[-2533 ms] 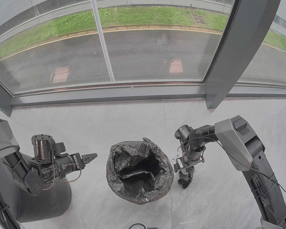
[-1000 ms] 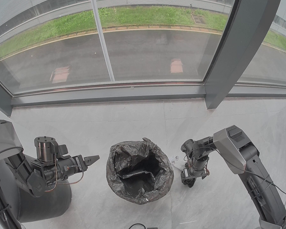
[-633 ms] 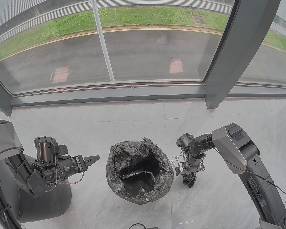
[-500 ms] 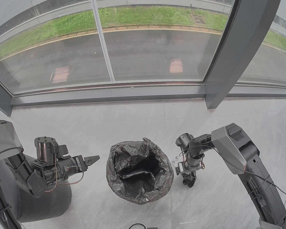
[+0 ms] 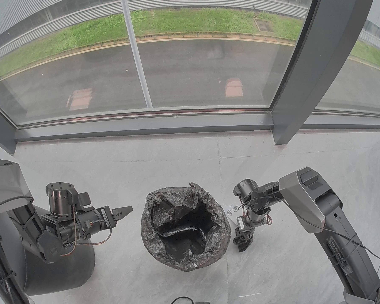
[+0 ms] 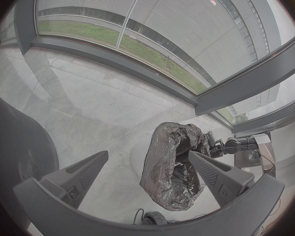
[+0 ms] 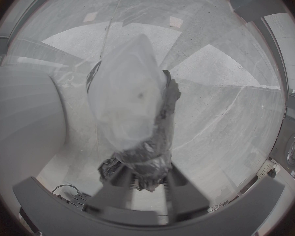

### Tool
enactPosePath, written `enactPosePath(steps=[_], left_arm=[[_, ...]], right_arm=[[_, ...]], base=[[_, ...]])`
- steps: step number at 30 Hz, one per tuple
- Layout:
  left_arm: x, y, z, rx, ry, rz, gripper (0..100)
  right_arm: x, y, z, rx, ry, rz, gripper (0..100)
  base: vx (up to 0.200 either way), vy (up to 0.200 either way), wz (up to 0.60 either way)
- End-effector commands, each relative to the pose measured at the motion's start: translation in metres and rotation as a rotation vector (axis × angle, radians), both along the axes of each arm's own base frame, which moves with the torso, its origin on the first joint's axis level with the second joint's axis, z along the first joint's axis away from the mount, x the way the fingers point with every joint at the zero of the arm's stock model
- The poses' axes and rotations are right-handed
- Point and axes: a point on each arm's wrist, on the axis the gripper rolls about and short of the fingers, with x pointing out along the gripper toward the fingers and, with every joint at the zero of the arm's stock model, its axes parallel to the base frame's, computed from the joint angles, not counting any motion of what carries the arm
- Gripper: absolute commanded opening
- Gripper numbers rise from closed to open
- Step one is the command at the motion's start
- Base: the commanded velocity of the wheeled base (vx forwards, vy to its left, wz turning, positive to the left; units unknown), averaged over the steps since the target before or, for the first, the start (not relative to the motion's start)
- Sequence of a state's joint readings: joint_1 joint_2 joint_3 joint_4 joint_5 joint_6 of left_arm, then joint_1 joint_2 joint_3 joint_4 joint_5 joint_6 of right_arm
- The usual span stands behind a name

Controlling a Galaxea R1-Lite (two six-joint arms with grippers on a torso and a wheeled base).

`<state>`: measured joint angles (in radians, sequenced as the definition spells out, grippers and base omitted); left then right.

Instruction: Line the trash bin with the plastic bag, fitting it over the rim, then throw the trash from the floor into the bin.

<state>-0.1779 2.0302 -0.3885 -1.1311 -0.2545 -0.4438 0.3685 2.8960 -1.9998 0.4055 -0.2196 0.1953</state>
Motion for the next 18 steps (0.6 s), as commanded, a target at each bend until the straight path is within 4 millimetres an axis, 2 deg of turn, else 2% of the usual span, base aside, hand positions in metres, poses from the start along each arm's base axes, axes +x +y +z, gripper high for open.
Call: enactPosePath(steps=[1, 4, 9, 12, 13, 14, 15, 16, 18], left_arm=[[0.0, 0.0, -0.002, 0.0, 0.007, 0.0, 100], [0.0, 0.0, -0.002, 0.0, 0.007, -0.001, 100], [0.0, 0.0, -0.002, 0.0, 0.007, 0.0, 100], [0.0, 0.0, -0.002, 0.0, 0.007, 0.0, 100], [0.0, 0.0, -0.002, 0.0, 0.007, 0.0, 100], [-0.001, 0.0, -0.002, 0.001, 0.008, -0.001, 100], [-0.001, 0.0, -0.002, 0.0, 0.007, -0.001, 100], [-0.001, 0.0, -0.002, 0.0, 0.007, -0.001, 100], [0.0, 0.0, -0.002, 0.0, 0.007, -0.001, 100]], right_arm=[[0.0, -0.001, -0.002, -0.014, 0.001, -0.005, 0], [-0.001, 0.0, -0.002, -0.041, -0.009, -0.007, 0], [0.001, 0.002, 0.009, -0.042, -0.029, -0.005, 0], [0.004, 0.006, 0.038, -0.025, -0.068, 0.01, 0], [0.004, 0.006, 0.038, -0.025, -0.068, 0.01, 0], [0.004, 0.009, 0.058, -0.016, -0.092, 0.043, 0], [0.005, 0.01, 0.062, -0.015, -0.099, 0.046, 0], [0.005, 0.012, 0.081, -0.008, -0.133, 0.067, 0], [0.005, 0.015, 0.105, -0.001, -0.17, 0.09, 0]], base=[[0.0, 0.0, 0.0], [0.0, 0.0, 0.0], [0.0, 0.0, 0.0], [0.0, 0.0, 0.0], [0.0, 0.0, 0.0], [0.0, 0.0, 0.0], [0.0, 0.0, 0.0], [0.0, 0.0, 0.0], [0.0, 0.0, 0.0]])
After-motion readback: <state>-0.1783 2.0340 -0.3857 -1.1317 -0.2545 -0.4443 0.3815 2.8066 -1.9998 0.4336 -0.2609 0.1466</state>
